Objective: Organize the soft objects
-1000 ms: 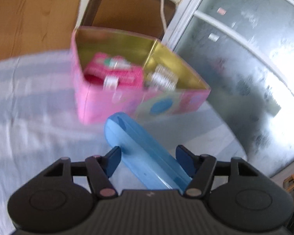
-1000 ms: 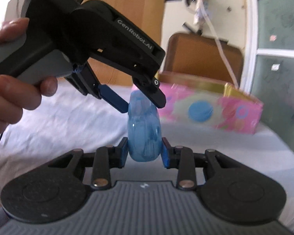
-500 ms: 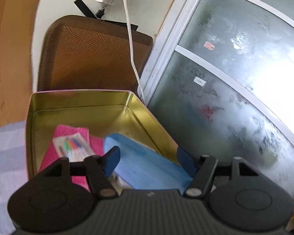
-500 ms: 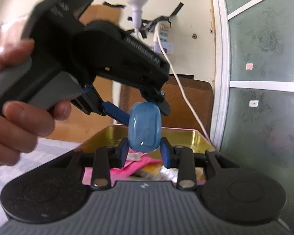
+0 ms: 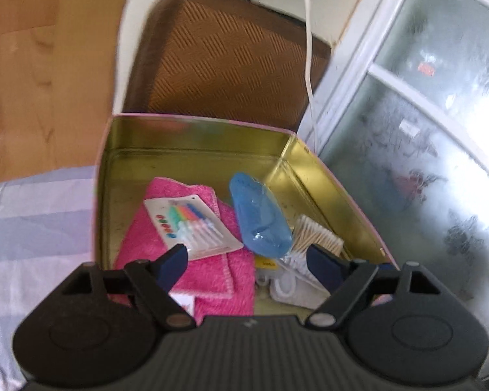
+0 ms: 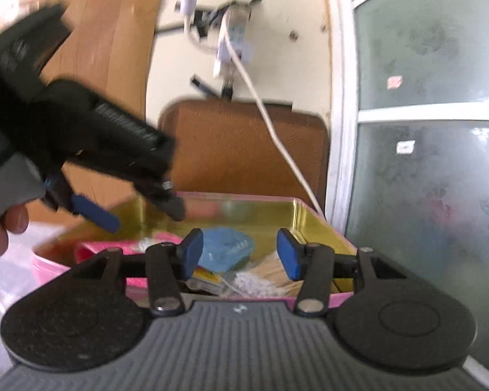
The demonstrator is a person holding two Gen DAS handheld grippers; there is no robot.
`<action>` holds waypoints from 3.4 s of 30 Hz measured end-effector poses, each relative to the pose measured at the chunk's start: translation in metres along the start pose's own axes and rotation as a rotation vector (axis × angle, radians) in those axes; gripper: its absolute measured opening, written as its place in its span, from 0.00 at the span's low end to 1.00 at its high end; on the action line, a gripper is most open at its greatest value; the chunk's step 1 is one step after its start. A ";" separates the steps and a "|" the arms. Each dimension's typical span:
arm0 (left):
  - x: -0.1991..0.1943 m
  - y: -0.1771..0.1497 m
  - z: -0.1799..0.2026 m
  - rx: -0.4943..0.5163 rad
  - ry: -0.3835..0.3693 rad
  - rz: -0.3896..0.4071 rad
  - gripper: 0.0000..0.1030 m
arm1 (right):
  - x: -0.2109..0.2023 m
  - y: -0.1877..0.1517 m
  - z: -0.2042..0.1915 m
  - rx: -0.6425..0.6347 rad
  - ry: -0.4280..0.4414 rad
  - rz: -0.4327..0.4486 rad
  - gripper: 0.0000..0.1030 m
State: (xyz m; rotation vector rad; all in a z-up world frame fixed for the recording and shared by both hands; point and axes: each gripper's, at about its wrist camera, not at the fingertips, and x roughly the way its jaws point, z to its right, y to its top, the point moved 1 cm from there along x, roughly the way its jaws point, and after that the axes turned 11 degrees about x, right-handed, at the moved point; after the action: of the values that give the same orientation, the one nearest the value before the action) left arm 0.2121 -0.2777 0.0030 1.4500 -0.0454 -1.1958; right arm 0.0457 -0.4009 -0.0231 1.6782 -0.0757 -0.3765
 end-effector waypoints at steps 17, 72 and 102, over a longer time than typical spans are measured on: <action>-0.122 -0.080 -0.066 -0.189 0.216 0.092 0.85 | 0.068 0.001 -0.084 -0.355 0.103 0.099 0.75; -0.285 -0.230 0.112 0.165 0.570 0.287 1.00 | -0.256 -0.011 -0.037 0.313 0.128 -0.077 1.00; -0.251 -0.212 0.089 0.208 0.619 0.237 1.00 | -0.221 -0.020 0.011 0.341 -0.024 -0.063 1.00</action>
State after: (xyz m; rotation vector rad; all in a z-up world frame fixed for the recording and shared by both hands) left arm -0.0888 -0.1187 0.0179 1.8870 0.0847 -0.5271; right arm -0.1687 -0.3497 0.0007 2.0160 -0.1098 -0.4499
